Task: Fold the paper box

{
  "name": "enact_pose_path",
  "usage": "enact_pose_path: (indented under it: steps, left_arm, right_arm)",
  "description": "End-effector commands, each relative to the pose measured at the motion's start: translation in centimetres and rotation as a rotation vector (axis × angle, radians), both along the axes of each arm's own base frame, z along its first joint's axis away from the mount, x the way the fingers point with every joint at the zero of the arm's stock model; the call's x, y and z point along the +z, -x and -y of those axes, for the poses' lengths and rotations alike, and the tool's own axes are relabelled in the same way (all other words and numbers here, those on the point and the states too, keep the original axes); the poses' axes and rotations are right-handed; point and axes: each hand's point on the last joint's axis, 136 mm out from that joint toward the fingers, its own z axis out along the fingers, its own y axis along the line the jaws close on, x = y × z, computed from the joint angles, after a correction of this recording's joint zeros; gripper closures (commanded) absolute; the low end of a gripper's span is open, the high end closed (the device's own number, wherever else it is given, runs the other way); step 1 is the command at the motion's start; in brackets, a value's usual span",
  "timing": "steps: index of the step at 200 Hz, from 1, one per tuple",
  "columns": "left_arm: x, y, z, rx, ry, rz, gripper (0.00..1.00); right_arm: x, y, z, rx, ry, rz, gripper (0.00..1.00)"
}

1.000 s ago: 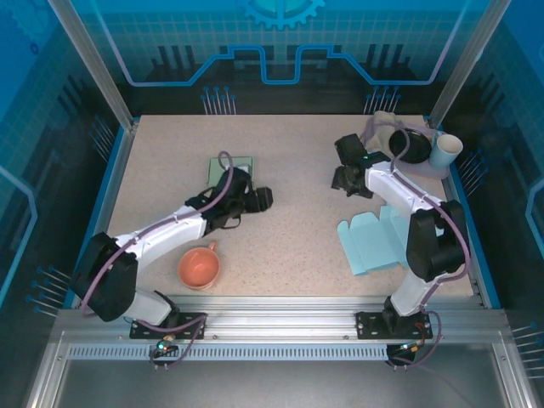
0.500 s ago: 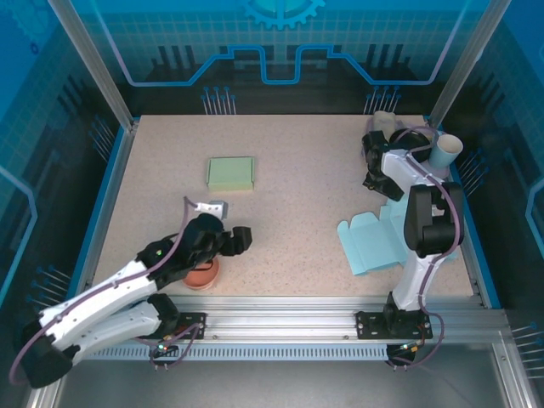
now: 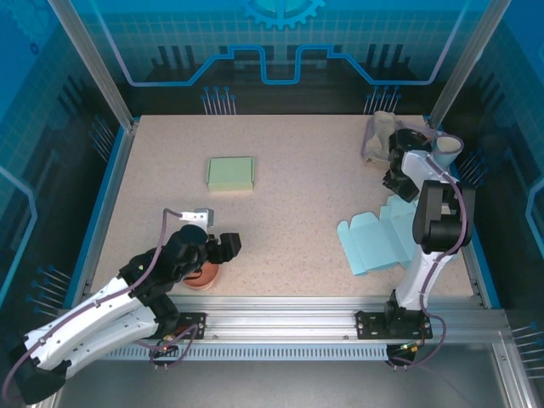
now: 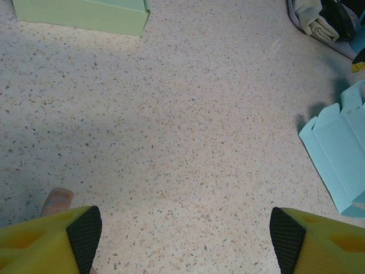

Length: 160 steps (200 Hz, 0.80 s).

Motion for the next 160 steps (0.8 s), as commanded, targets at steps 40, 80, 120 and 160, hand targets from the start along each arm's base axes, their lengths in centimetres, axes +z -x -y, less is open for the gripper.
enact_pose_path:
  steps: [40,80,120,160]
  left_arm:
    - [-0.5,0.8,-1.3,0.035,-0.023,-0.029,0.19]
    - [0.0,1.9,-3.2,0.056,-0.069,-0.037,0.19]
    - [-0.1,2.6,-5.1,0.096,-0.089,-0.008,0.19]
    - [-0.5,2.2,-5.8,0.131,-0.110,0.017,0.18]
  right_arm:
    - [-1.6,0.7,0.2,-0.026,-0.085,0.005,0.92]
    - [2.3,1.2,-0.6,0.015,-0.048,0.089,1.00]
    - [9.7,1.1,-5.7,0.225,0.106,0.205,1.00]
    - [14.5,1.6,-16.0,0.511,0.211,0.280,1.00]
